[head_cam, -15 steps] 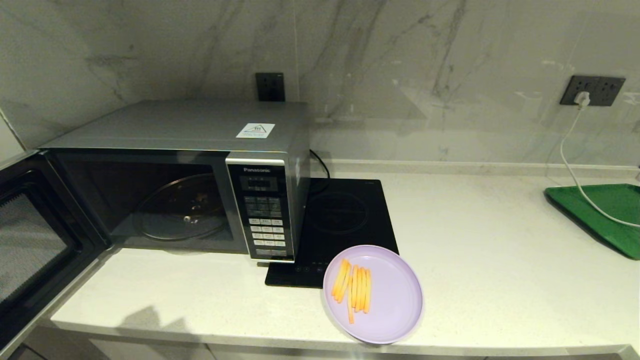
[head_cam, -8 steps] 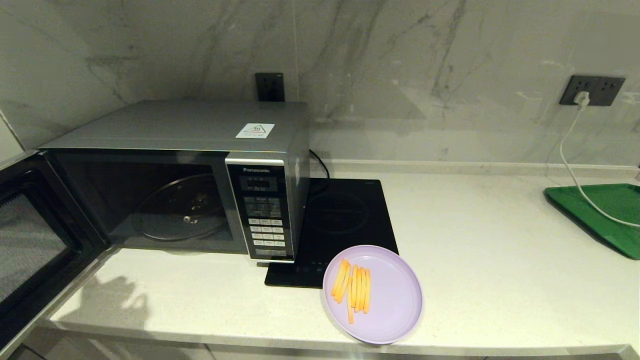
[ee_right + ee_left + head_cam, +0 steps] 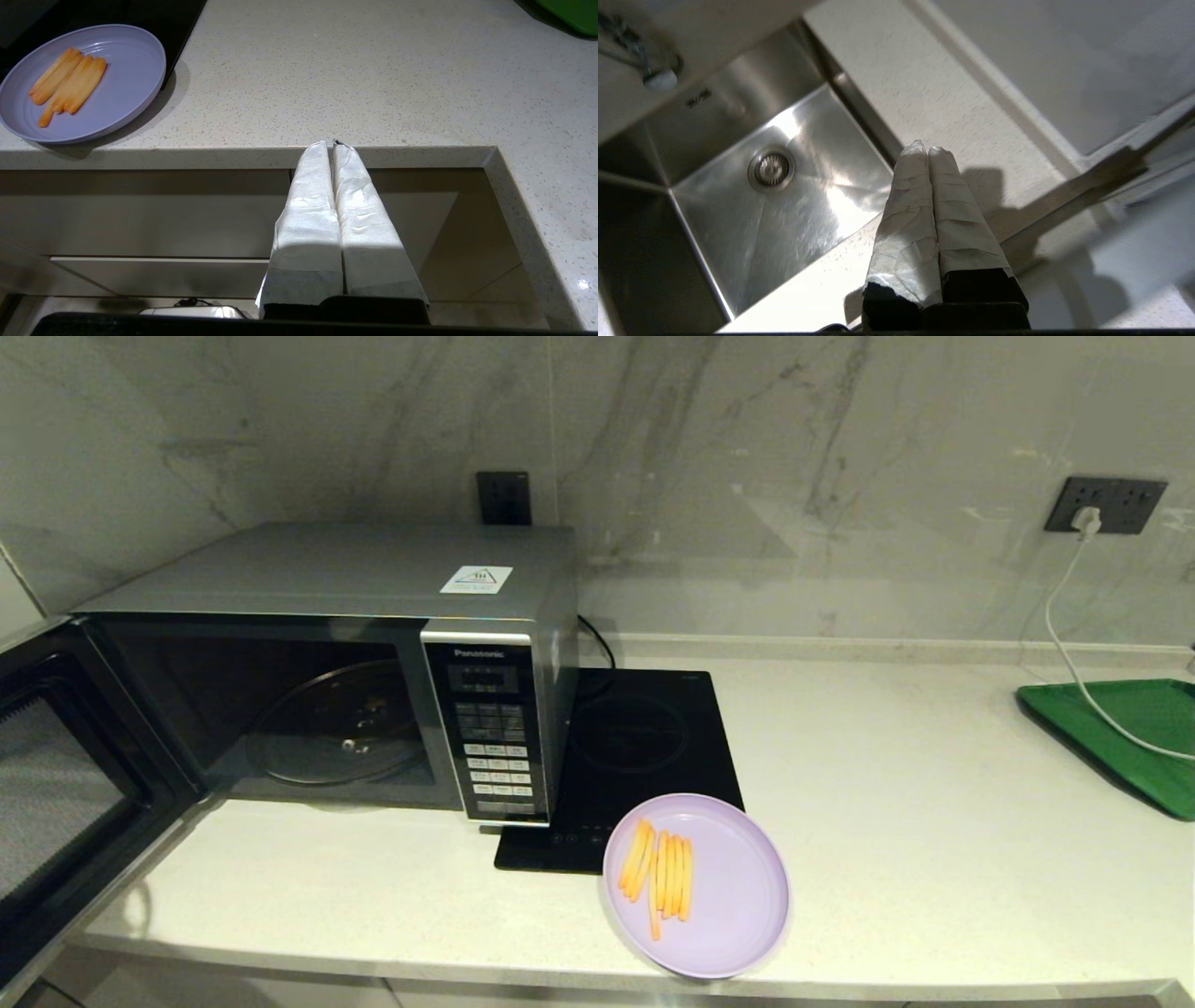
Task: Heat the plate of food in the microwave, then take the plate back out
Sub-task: Close the microwave oven
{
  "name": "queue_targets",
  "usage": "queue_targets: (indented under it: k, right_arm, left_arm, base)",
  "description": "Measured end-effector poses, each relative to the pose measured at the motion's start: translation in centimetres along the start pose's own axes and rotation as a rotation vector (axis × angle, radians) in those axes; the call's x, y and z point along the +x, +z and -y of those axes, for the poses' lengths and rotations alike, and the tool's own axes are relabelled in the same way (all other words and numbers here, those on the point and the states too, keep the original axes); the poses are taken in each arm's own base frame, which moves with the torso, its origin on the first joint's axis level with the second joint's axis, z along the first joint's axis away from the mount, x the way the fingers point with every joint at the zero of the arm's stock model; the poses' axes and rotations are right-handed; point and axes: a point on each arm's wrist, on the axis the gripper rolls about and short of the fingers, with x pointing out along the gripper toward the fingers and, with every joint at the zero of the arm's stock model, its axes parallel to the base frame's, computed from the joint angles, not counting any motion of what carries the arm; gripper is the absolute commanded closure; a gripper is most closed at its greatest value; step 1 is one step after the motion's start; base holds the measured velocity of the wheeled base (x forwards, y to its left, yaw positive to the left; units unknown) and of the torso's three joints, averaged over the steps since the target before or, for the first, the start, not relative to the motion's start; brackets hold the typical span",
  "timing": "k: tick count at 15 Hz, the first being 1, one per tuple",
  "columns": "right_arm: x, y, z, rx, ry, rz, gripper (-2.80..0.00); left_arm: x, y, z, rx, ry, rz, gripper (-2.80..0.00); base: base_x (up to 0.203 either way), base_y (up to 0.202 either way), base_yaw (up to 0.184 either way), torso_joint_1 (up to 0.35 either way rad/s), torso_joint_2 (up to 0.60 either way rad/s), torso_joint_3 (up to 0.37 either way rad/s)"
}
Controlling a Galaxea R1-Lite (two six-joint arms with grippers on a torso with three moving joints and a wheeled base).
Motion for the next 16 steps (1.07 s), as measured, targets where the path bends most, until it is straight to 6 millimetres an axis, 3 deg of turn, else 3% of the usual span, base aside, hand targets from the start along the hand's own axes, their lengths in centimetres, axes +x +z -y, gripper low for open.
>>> queue_targets:
  k: [3, 8, 12, 16]
  right_arm:
    - [0.0, 0.0, 0.0, 0.0, -0.001, 0.0, 0.0]
    - [0.0, 0.0, 0.0, 0.0, 0.0, 0.0, 0.0]
    - [0.0, 0.0, 0.0, 0.0, 0.0, 0.0, 0.0]
    - [0.0, 0.0, 0.0, 0.0, 0.0, 0.0, 0.0]
  left_arm:
    - [1.2, -1.4, -0.4, -0.011, -0.026, -0.12, 0.0]
    - [0.2, -4.3, 0.6, -0.005, -0.1, -0.269, 0.0]
    - [-2.3, -6.5, 3.7, 0.011, -0.19, -0.312, 0.0]
    - [-7.0, -9.3, 8.7, 0.07, -0.341, -0.328, 0.0]
  base:
    - [0.0, 0.0, 0.0, 0.0, 0.0, 0.0]
    - [0.0, 0.0, 0.0, 0.0, 0.0, 0.0]
    - [0.0, 0.0, 0.0, 0.0, 0.0, 0.0]
    - [0.0, 0.0, 0.0, 0.0, 0.0, 0.0]
